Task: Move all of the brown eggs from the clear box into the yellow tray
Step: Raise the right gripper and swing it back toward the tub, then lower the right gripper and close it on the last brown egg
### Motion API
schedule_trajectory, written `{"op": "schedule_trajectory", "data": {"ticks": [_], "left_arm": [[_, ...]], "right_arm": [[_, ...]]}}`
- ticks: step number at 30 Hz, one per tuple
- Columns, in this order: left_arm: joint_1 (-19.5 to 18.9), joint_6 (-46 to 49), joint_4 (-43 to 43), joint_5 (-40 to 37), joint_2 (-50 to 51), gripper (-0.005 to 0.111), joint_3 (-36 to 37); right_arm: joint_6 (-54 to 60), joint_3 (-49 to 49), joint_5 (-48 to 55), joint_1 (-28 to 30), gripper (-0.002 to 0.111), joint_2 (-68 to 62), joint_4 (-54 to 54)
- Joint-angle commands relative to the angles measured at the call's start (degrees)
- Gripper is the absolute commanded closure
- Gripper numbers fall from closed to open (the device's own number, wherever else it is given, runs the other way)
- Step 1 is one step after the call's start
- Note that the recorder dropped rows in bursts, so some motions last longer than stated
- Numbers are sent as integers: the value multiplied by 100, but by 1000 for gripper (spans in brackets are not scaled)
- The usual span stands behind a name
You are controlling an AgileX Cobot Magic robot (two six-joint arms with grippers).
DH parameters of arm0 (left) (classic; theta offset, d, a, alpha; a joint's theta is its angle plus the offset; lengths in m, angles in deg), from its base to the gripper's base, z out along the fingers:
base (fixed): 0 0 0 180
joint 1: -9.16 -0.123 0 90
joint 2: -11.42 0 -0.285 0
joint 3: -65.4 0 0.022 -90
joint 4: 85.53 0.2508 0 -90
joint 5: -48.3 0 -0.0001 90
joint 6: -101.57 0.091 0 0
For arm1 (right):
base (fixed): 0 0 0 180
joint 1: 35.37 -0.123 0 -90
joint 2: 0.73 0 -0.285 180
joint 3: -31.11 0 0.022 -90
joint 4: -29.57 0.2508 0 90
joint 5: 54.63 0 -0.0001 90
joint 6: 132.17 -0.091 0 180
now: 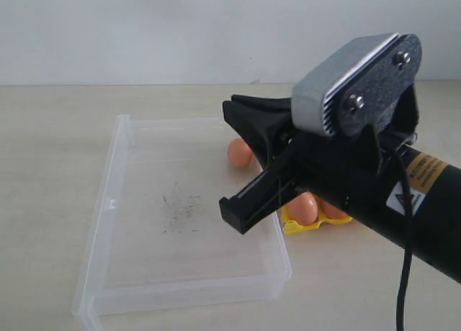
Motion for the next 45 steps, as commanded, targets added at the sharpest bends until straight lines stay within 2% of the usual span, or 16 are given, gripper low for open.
{"op": "schedule_trajectory", "data": {"ticks": [1,4,7,9,14,18,20,25,28,32,34,36,37,39,42,45], "left_arm": [[45,43,-19,0,-16,103,-15],[45,43,-19,0,-16,103,-15],[45,43,-19,0,-16,103,-15],[45,43,-19,0,-16,103,-15],[45,43,-19,0,-16,103,-15],[45,43,-19,0,-16,103,-15],[45,43,-19,0,-16,103,-15],[45,43,-19,0,-16,103,-15],[45,43,-19,0,-16,103,-15],[45,43,-19,0,-16,103,-15],[45,43,-19,0,-16,103,-15],[45,43,-19,0,-16,103,-15],[45,43,-19,0,-16,103,-15],[45,43,-19,0,-16,103,-15],[45,43,-19,0,-16,103,-15],[45,43,-19,0,-16,103,-15]], "right_arm": [[-1215,-24,-1089,-9,107,52,-25],[-1684,-95,-1851,-9,107,52,-70],[-716,-336,-1617,-9,107,-82,-389],[211,-596,-642,-9,107,-206,-617],[2278,-1542,3691,-9,107,-654,-636],[2532,-1964,5003,1,107,-1095,-673],[2069,-2280,5395,62,107,-1338,-673],[-564,-3723,7081,664,107,-2221,-807],[-835,-4430,7869,874,107,-2778,-819],[-1157,-5355,8294,1022,106,-3504,-819],[-1606,-6113,8713,1141,97,-4069,-896],[-2243,-6915,9348,1319,81,-4638,-1261],[-2648,-7449,9857,1458,65,-5000,-1488],[-3103,-8049,10334,1640,54,-5410,-1575],[-3369,-8443,10092,1715,55,-5685,-1538],[-3369,-8467,9180,1715,55,-5696,-1320]]}}
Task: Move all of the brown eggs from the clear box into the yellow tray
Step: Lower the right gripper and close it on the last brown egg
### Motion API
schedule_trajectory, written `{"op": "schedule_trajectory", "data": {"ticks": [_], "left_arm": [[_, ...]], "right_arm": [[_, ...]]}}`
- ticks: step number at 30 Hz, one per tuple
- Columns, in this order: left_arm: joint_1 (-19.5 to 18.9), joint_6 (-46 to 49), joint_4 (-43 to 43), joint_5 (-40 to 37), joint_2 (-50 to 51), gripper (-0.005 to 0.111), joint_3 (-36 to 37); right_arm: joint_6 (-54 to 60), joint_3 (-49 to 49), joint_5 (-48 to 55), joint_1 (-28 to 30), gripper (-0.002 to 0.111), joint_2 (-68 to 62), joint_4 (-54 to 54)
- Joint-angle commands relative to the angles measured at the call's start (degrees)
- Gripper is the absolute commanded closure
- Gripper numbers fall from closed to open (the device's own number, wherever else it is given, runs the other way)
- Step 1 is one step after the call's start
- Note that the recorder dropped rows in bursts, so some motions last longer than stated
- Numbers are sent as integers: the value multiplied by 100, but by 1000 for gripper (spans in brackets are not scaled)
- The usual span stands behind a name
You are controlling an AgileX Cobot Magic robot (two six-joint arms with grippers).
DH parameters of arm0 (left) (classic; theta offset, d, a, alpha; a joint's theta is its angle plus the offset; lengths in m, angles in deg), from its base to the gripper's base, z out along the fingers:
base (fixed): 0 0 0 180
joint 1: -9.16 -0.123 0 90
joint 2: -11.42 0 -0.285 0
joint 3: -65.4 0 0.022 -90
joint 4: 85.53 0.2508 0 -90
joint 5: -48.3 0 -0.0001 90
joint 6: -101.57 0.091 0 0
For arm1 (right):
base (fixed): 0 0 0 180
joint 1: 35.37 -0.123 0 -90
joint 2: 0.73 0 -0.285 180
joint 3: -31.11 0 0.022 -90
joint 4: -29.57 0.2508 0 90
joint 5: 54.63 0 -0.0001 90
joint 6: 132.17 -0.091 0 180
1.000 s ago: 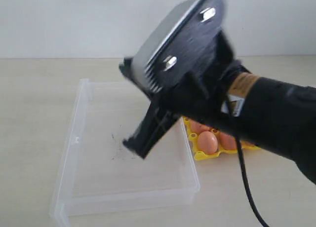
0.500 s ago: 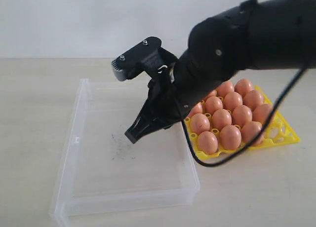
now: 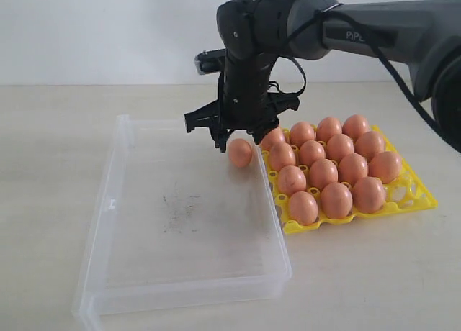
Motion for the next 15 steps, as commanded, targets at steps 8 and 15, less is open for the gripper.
{"op": "schedule_trajectory", "data": {"ticks": [8,15], "left_arm": [[45,43,-19,0,-16,103,-15],[45,43,-19,0,-16,103,-15]], "right_arm": [[358,-93,-1757,8,55,-119,1595],[333,-93,-1648,18,55,-252,1097]]}}
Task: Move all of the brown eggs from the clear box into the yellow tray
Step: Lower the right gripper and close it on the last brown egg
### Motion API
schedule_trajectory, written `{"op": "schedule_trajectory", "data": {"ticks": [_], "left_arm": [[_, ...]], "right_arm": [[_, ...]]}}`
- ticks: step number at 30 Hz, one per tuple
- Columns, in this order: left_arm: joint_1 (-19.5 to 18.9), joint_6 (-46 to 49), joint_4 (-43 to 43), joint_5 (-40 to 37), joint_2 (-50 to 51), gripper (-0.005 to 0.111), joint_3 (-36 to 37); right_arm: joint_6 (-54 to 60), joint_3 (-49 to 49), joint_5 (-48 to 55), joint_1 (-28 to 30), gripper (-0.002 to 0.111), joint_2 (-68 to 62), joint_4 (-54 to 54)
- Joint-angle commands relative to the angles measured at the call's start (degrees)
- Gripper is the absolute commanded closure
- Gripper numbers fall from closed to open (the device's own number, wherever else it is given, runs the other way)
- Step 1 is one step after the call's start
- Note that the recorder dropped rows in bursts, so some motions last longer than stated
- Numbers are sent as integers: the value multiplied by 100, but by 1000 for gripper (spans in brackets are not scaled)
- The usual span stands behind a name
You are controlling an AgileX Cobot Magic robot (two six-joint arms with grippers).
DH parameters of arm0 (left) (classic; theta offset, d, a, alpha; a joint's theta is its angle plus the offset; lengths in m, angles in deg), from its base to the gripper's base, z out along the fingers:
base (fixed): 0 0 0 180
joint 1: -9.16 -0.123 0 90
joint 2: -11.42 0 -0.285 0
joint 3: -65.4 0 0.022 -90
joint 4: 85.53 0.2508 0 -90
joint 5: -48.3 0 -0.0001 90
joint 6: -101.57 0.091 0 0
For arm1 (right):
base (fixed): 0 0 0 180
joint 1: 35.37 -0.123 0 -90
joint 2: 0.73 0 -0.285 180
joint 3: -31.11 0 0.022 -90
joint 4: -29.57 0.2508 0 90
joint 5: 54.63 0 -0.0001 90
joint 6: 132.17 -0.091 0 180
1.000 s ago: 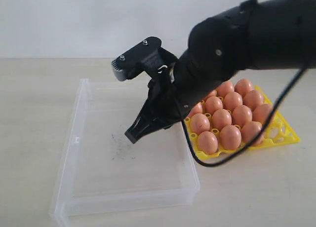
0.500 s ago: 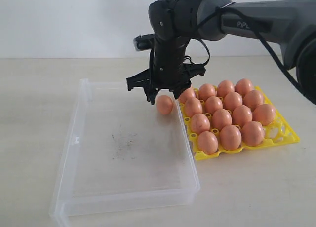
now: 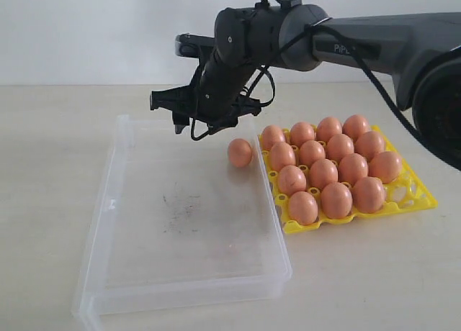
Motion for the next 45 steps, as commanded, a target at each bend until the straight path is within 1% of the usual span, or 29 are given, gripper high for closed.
{"op": "schedule_trajectory", "data": {"ticks": [1,2,3,4,5,6,7,12,19,24,26,30,31,32,33,37,38,39,42,45], "left_arm": [[45,43,-19,0,-16,103,-15],[45,43,-19,0,-16,103,-15],[45,43,-19,0,-16,103,-15],[45,43,-19,0,-16,103,-15],[45,43,-19,0,-16,103,-15],[45,43,-19,0,-16,103,-15],[45,43,-19,0,-16,103,-15],[45,43,-19,0,-16,103,-15],[45,43,-19,0,-16,103,-15],[45,43,-19,0,-16,103,-15],[45,43,-19,0,-16,103,-15],[45,43,-19,0,-16,103,-15],[45,43,-19,0,-16,103,-15],[45,43,-19,0,-16,103,-15],[45,43,-19,0,-16,103,-15],[45,43,-19,0,-16,103,-15],[45,43,-19,0,-16,103,-15],[45,43,-19,0,-16,103,-15],[45,43,-19,0,-16,103,-15],[45,43,-19,0,-16,103,-15]], "right_arm": [[-262,-34,44,18,55,2,-787],[-496,-34,121,18,55,2,-1071],[-1000,-34,397,18,55,-11,-1682],[-1206,-34,613,18,55,-34,-2080],[-1455,-34,1097,18,55,-59,-2626],[-1455,-34,1275,18,55,-87,-2756],[-1429,-34,1439,18,55,-112,-2757],[-1388,-34,1341,18,55,-122,-2441],[-1549,-34,1629,18,55,-380,-2412],[-1562,-34,1573,18,55,-568,-2395],[-1512,-34,1445,18,59,-581,-2418],[-1453,-34,1110,18,76,-581,-2430],[-1453,-34,1044,18,77,-581,-2430],[-1453,-34,993,18,75,-581,-2430],[-1453,-34,952,18,69,-581,-2430],[-1444,-34,975,18,36,-571,-2408],[-1429,-34,1018,18,33,-571,-2408],[-1375,-34,1075,18,31,-571,-2431],[-1217,-34,1125,18,31,-571,-2469],[-1246,-34,907,18,31,-571,-2469]]}}
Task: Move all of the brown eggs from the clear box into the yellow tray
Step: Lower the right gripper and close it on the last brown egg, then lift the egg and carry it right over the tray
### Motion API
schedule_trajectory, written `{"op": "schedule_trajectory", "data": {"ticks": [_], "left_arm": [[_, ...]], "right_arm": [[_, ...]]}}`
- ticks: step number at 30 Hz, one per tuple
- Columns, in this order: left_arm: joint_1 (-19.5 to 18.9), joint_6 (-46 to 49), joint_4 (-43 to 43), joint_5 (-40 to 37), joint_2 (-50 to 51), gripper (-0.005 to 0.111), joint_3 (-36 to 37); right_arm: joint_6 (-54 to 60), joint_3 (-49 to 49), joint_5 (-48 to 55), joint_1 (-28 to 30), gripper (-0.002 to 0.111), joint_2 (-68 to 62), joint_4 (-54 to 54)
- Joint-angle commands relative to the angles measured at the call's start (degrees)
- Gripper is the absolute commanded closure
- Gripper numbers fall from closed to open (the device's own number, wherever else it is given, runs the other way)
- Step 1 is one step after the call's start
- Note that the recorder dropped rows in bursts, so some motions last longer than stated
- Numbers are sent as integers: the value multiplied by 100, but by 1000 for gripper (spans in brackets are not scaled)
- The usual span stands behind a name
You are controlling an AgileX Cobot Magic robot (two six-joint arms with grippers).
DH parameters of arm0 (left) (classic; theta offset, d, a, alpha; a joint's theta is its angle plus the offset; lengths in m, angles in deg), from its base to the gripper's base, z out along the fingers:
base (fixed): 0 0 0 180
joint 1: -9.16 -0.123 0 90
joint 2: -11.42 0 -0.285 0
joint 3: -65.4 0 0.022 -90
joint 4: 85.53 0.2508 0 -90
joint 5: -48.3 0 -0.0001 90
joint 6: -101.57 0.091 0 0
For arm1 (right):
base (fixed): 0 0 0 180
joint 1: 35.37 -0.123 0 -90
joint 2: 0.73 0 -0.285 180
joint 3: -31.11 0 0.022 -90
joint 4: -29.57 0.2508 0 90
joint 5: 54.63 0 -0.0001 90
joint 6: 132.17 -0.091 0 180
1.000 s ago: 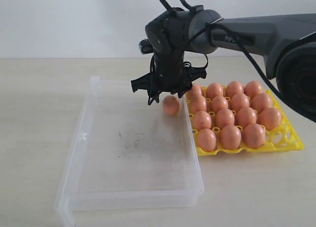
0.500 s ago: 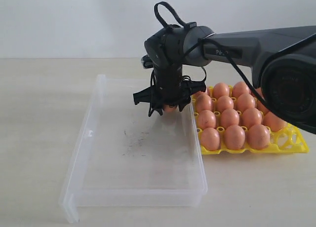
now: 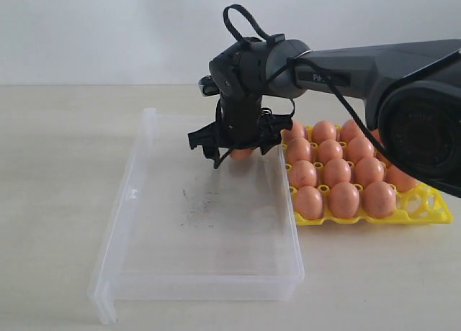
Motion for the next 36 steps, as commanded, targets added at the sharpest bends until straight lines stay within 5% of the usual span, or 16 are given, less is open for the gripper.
{"op": "schedule_trajectory", "data": {"ticks": [1,12,19,27,36], "left_arm": [[45,43,-19,0,-16,103,-15],[45,43,-19,0,-16,103,-15],[45,43,-19,0,-16,103,-15],[45,43,-19,0,-16,103,-15],[45,43,-19,0,-16,103,-15]], "right_arm": [[-30,11,-147,18,31,-19,-108],[-2136,11,-1292,7,31,-19,-108],[-1143,11,-1914,-63,38,-19,470],[-714,11,-1045,-63,69,-19,206],[-178,11,-687,-50,77,-19,348]]}}
